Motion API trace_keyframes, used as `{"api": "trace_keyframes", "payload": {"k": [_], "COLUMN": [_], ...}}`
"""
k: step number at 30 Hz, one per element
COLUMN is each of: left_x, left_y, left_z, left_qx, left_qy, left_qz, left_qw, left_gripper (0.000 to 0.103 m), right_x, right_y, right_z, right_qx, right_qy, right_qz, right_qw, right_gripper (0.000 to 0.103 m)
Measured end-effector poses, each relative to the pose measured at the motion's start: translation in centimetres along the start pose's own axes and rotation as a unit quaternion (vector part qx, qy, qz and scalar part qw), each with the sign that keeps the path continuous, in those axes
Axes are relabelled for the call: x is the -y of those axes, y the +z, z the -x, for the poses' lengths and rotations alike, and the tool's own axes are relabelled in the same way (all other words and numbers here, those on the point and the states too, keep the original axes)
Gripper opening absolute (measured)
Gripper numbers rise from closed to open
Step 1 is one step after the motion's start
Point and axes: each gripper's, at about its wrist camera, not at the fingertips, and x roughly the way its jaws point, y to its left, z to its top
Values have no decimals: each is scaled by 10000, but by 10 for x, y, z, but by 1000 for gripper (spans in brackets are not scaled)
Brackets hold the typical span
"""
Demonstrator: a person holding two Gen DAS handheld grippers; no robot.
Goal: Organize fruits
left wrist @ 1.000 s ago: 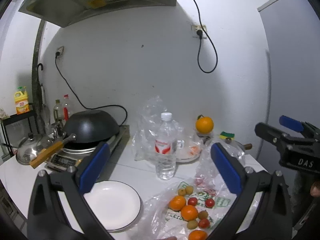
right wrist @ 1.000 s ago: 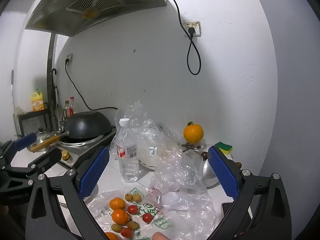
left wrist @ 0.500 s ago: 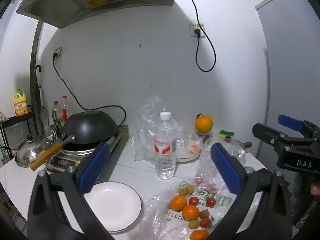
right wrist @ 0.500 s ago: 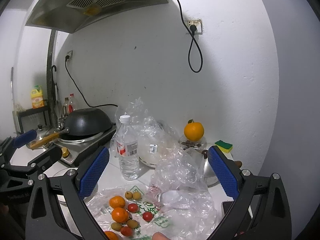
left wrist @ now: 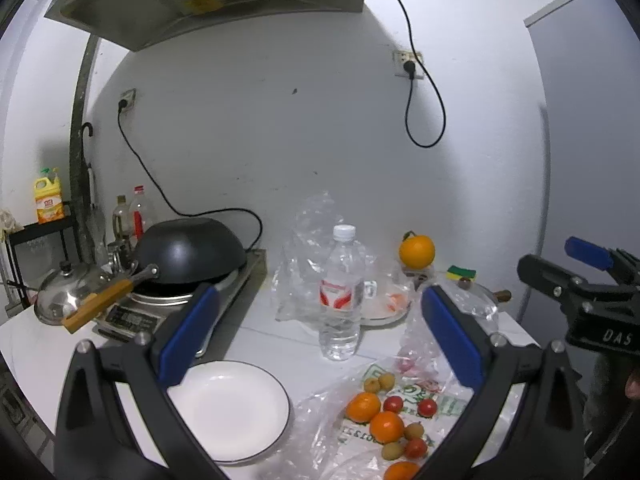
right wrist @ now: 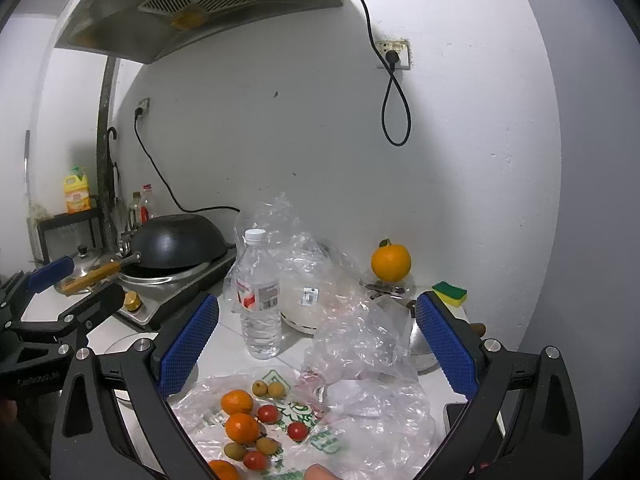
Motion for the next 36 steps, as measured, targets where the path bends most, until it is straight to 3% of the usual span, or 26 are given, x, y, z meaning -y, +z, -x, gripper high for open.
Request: {"api": "trace_keyframes", "payload": {"k": [36], "left_x": [5], "left_y": [-1], "left_z": [1], "left_qx": [-43], "left_qy": [-68], "left_qz": [-71], "left_qw": [9999], "left_gripper": [102], "right_x": [5], "right_y": [-9], "right_z": [-1], "right_qx": [-97], "right_qy": [19], "right_qz": [19], "right_qw": [9999], "right_gripper": [100]}}
